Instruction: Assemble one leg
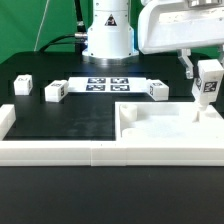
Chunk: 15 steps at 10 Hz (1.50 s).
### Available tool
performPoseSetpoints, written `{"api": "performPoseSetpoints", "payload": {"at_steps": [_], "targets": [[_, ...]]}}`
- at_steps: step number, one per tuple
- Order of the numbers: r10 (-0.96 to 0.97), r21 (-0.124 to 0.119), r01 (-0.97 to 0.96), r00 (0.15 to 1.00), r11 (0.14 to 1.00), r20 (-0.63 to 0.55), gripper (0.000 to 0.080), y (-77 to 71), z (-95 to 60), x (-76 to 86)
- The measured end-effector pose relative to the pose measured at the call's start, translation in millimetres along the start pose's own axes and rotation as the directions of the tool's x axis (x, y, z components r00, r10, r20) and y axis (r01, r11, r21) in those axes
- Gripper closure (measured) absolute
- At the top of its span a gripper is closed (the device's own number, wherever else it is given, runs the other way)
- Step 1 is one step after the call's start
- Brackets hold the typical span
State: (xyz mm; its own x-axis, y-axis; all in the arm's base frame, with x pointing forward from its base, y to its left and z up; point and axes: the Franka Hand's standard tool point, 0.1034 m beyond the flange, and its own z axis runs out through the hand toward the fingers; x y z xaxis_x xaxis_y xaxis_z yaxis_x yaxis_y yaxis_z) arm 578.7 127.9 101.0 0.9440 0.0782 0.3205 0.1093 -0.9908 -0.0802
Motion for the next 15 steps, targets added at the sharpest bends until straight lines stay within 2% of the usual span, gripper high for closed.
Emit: {"api": "performPoseSetpoints", "payload": {"at_steps": [1,2,3,4,7,9,10,13,15], "targets": [[-0.001,0.000,0.001,0.999,1.000,-0.046,0.0509,0.2,-1.2,4.5],[-0.003,-0.001,0.002,0.987,1.000,-0.159,0.0509,0.6,-3.4,9.2],[-0.006,-0.003,0.006,0.979,1.000,-0.203,0.0509,1.7,-0.6,3.2],[-0.029,-0.011,0.027,0.981,1.000,-0.191,0.0509,5.2,0.1,5.4],[-0.052,-0.027,0.047,0.979,0.999,-0.197,0.0509,17.2,4.3,31.3],[-0.048,-0.029,0.043,0.980,0.999,-0.194,0.0509,22.0,7.3,50.2],[-0.047,-0.028,0.043,0.980,0.999,-0.196,0.0509,21.6,10.8,53.8],[-0.052,-0.024,0.049,0.979,0.999,-0.195,0.0509,14.0,27.4,44.6],[-0.045,-0.026,0.041,0.977,0.999,-0.210,0.0509,15.0,31.2,42.8]]}}
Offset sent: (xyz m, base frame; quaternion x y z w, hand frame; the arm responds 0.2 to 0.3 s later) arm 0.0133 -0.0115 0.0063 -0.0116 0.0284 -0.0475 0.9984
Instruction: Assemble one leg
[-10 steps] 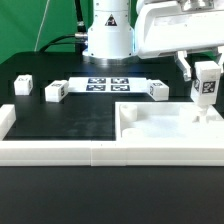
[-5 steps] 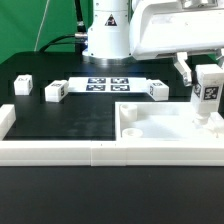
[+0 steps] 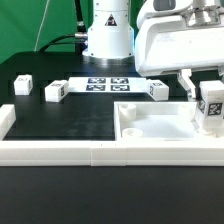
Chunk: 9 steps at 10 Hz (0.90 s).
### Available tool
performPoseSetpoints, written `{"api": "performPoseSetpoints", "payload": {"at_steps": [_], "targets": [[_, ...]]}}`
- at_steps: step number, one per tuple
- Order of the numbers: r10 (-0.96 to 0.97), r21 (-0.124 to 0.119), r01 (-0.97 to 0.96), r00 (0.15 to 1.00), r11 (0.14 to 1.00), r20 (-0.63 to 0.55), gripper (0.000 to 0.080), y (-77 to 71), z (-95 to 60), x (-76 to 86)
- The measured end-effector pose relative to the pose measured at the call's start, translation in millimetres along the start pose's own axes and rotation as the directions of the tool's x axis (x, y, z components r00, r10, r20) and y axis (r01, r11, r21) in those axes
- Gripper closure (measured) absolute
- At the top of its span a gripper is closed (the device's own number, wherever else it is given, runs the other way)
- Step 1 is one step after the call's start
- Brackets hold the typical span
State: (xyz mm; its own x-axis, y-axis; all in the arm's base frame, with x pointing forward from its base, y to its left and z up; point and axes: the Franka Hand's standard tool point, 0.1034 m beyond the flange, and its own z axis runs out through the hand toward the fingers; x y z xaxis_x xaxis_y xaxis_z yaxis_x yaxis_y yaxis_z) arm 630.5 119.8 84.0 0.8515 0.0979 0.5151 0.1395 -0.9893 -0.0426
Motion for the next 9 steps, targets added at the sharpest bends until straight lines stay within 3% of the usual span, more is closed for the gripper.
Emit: {"api": "performPoseSetpoints", "payload": {"at_steps": [9], "targets": [[0.019,-0.017,-0.020,0.997,1.000,-0.071,0.0509,-0.3,6.9,-8.3]]}}
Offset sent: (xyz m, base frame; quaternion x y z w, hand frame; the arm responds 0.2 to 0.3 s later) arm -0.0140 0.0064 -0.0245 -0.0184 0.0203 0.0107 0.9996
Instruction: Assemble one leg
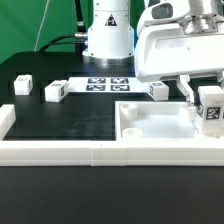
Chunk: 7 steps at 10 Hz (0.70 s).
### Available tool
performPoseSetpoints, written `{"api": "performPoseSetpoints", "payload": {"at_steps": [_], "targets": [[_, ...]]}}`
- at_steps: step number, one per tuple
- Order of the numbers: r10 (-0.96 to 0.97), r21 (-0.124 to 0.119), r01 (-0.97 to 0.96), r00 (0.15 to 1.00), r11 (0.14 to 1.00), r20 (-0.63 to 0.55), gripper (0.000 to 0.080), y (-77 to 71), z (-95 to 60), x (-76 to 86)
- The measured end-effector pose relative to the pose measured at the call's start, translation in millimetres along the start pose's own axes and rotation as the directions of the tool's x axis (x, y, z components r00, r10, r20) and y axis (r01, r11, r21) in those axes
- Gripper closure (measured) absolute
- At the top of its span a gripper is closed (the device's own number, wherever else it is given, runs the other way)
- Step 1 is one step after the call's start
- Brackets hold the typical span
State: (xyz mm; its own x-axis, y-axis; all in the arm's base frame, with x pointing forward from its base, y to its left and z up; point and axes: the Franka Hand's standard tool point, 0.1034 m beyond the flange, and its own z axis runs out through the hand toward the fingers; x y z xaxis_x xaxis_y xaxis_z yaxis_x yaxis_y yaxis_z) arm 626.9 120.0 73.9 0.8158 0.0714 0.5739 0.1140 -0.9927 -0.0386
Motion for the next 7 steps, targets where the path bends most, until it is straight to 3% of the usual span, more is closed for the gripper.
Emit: {"api": "performPoseSetpoints", "payload": {"at_steps": [1,2,3,5,7], "targets": [[0.000,0.000,0.000,1.000,1.000,0.001,0.0359,0.0,0.1,-0.1],[0.000,0.000,0.000,1.000,1.000,0.001,0.0359,0.0,0.1,-0.1],[0.000,0.000,0.000,1.000,1.000,0.001,0.0204,0.0,0.1,-0.2],[0.000,0.000,0.000,1.000,1.000,0.001,0.0153,0.1,0.1,-0.2],[0.000,0.000,0.000,1.000,1.000,0.001,0.0150,0.1,0.1,-0.2]]}}
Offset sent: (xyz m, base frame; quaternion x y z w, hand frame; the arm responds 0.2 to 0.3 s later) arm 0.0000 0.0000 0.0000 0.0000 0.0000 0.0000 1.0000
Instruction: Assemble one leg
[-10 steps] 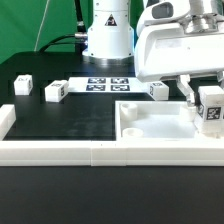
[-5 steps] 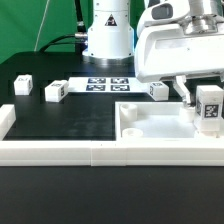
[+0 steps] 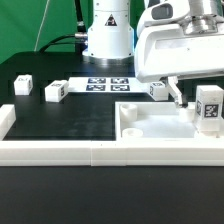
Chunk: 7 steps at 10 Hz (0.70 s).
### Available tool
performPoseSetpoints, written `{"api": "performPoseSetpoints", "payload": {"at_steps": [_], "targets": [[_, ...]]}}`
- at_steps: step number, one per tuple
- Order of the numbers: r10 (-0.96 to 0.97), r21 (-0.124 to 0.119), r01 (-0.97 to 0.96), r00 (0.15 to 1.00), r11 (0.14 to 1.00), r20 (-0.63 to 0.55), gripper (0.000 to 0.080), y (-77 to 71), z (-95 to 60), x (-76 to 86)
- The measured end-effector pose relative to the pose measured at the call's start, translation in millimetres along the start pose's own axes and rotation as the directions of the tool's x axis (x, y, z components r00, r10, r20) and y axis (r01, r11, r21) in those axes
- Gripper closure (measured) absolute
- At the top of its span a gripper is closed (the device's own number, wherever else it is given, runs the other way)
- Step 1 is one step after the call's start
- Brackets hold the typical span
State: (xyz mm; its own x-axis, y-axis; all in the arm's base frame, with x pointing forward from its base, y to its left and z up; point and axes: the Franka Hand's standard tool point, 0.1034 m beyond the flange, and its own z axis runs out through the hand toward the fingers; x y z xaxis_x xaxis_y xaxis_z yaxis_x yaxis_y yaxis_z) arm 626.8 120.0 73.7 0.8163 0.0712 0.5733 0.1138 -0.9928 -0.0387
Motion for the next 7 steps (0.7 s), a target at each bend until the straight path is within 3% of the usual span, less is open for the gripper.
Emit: {"api": "performPoseSetpoints", "payload": {"at_steps": [4,7], "targets": [[0.006,0.001,-0.006,1.000,1.000,-0.010,0.0150,3.7,-17.0,20.1],[0.006,0.005,-0.006,1.000,1.000,0.019,0.0150,2.4,-15.3,17.1]]}}
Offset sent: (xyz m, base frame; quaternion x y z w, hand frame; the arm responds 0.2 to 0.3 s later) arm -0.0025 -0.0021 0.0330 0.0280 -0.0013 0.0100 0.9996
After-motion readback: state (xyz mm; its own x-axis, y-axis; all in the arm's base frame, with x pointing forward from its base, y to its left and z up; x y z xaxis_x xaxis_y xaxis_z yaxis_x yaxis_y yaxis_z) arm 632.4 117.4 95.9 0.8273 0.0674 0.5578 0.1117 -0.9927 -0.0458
